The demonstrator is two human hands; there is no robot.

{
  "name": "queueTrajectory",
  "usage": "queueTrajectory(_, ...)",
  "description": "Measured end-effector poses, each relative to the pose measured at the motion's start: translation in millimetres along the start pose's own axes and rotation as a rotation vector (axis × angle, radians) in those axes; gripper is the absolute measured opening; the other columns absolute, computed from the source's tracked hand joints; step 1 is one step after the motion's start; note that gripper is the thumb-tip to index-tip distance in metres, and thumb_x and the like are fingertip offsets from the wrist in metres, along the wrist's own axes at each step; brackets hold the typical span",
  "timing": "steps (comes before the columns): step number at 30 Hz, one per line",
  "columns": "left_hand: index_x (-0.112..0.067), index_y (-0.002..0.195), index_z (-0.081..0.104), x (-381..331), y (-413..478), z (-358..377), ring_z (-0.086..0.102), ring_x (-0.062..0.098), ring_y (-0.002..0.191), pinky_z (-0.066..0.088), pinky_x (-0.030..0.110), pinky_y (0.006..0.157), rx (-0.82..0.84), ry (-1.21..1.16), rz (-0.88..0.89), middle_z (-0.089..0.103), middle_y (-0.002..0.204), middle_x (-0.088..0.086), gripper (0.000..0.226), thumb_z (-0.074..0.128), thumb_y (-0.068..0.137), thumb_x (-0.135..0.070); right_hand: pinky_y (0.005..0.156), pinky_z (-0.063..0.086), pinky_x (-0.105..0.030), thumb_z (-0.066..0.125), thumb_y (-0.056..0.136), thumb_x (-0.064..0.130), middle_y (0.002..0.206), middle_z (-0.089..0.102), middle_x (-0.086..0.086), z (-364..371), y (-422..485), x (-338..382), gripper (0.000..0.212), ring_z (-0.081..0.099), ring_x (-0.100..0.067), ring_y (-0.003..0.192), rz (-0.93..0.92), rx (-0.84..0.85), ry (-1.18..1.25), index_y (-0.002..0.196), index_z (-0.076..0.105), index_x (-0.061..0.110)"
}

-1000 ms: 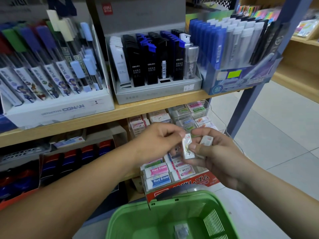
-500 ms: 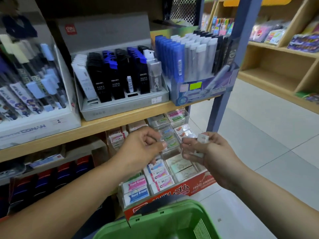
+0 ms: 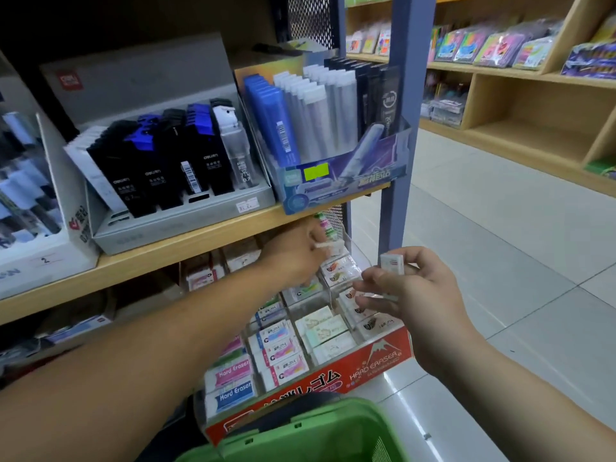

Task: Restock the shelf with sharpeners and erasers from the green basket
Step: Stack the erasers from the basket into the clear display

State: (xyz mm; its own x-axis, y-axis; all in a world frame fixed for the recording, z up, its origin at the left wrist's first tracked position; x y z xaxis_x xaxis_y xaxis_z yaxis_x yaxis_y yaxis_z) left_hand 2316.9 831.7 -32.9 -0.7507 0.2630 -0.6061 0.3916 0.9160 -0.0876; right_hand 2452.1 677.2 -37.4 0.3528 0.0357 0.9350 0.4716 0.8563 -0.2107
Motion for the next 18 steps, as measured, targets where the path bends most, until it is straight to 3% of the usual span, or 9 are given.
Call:
queueTrajectory(4, -0.028, 0.101, 0.059, -3.3, 1.1, -1.6, 0.070, 0.013, 0.056, 0.056, 0.028, 0.055, 0.015, -0.033, 0.035, 0.070, 0.098, -0.008, 0.011, 0.069, 0.098, -0.032, 0.078, 0.065, -0.056, 0.068, 0.091, -0.010, 0.086, 0.078, -0.016, -2.8, -0.3, -2.0, 0.023, 0.078, -0.037, 0.081, 0.019, 0.001, -0.018, 0.106, 0.060, 0.005)
queueTrajectory(9, -0.023, 0.085, 0.073, 0.0, -1.2, 6.3, 0.068, 0.013, 0.078, 0.061, 0.037, 0.079, -0.026, 0.061, 0.115, 0.072, 0.083, -0.007, 0.010, 0.077, 0.092, -0.030, 0.080, 0.065, -0.046, 0.072, 0.092, -0.003, 0.092, 0.079, -0.014, -1.9, -0.5, -1.8, 0.015, 0.079, -0.030, 0.087, 0.021, 0.026, 0.025, 0.106, 0.068, 0.002)
queueTrajectory(11, -0.022, 0.089, 0.078, -0.5, -1.4, 7.1, 0.069, 0.013, 0.084, 0.060, 0.037, 0.083, 0.000, 0.149, 0.119, 0.074, 0.087, -0.007, 0.007, 0.076, 0.093, -0.027, 0.074, 0.064, -0.038, 0.072, 0.093, 0.003, 0.090, 0.080, -0.009, -3.6, -0.4, -0.5, 0.009, 0.077, -0.022, 0.081, 0.030, 0.048, 0.015, 0.102, 0.074, 0.005)
queueTrajectory(15, -0.017, 0.100, 0.077, -5.9, -5.5, 1.6, 0.068, 0.017, 0.096, 0.058, 0.034, 0.088, -0.018, 0.188, 0.151, 0.074, 0.102, -0.002, 0.011, 0.067, 0.097, -0.019, 0.049, 0.055, -0.025, 0.066, 0.100, 0.014, 0.080, 0.078, -0.007, -4.1, -2.3, 2.6, 0.012, 0.072, -0.017, 0.060, 0.118, 0.068, 0.067, 0.100, 0.077, 0.009)
queueTrajectory(18, -0.027, 0.110, 0.076, -5.7, -12.1, -0.9, 0.065, 0.013, 0.100, 0.056, 0.031, 0.092, 0.013, 0.211, 0.199, 0.070, 0.108, -0.008, 0.016, 0.070, 0.096, -0.028, 0.050, 0.054, -0.026, 0.069, 0.097, 0.020, 0.082, 0.078, -0.008, -2.7, -1.5, 3.6, 0.018, 0.068, -0.018, 0.061, 0.131, 0.056, 0.078, 0.109, 0.077, 0.011)
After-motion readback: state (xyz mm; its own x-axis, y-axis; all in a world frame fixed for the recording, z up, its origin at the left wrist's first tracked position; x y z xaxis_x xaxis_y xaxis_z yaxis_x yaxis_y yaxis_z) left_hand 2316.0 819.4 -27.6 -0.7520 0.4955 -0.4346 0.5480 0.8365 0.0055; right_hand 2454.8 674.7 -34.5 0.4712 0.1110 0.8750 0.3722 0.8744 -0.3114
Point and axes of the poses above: each hand's wrist, its own y-axis towards the middle knuckle, its own z-axis out of the palm, x = y × z, the point moved 2 cm from there along y, towards the middle knuckle
